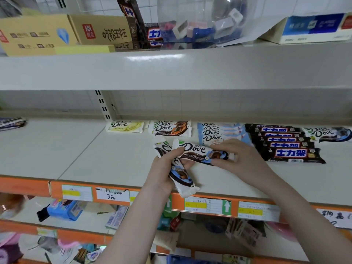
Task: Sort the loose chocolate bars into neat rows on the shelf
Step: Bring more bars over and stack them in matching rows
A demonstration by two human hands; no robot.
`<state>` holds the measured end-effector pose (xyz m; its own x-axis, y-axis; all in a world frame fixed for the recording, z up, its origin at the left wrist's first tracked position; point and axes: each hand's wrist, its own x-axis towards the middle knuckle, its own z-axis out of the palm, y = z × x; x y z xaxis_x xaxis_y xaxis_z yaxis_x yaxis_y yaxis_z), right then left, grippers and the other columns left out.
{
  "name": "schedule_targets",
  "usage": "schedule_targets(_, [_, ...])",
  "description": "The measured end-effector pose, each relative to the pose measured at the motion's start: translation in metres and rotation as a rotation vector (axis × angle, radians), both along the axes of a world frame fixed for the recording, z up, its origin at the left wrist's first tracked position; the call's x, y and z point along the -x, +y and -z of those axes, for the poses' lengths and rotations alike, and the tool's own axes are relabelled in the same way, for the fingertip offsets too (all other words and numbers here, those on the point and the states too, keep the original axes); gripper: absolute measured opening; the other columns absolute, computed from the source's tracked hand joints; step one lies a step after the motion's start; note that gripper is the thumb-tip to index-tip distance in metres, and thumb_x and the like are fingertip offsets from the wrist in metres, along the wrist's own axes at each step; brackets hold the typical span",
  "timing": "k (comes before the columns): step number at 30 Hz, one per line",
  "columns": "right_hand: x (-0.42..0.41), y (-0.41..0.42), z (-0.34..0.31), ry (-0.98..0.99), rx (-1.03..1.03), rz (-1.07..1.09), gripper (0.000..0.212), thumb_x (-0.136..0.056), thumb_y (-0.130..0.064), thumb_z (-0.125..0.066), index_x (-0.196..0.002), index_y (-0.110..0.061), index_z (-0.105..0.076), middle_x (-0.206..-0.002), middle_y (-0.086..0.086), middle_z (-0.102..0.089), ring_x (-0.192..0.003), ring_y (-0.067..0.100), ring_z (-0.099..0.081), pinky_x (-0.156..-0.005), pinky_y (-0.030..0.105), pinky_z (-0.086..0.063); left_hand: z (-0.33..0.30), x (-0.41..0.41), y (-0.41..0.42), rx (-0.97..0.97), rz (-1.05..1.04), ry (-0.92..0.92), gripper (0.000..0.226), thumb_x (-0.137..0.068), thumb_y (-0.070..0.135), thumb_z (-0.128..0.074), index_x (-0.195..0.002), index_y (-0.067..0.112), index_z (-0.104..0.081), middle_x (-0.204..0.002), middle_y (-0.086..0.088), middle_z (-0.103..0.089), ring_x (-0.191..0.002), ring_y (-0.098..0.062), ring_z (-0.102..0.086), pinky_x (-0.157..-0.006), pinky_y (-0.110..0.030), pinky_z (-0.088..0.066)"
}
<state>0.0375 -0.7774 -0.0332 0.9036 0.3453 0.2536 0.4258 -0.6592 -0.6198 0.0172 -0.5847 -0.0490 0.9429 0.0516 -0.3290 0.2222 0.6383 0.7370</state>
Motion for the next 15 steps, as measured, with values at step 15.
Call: schedule_targets(15, [0.033,-0.12,-0.01,-0.338,0.41,0.08,0.048,-0.063,-0.015,-0.081,-0.107,-0.009,-0.067,-0.093,0.008,-0.069,-0.088,0.028,-0.065,-0.079,0.034,-0.049,-0.007,-0.008,-0.117,0.013,0.301,0.079,0.034,-0.083,0.002,-0.059,-0.115,-0.009,-0.059,-0.1,-0.025,-0.068,-0.071,-0.03,-0.069,-0.07,-0.037,-0.06])
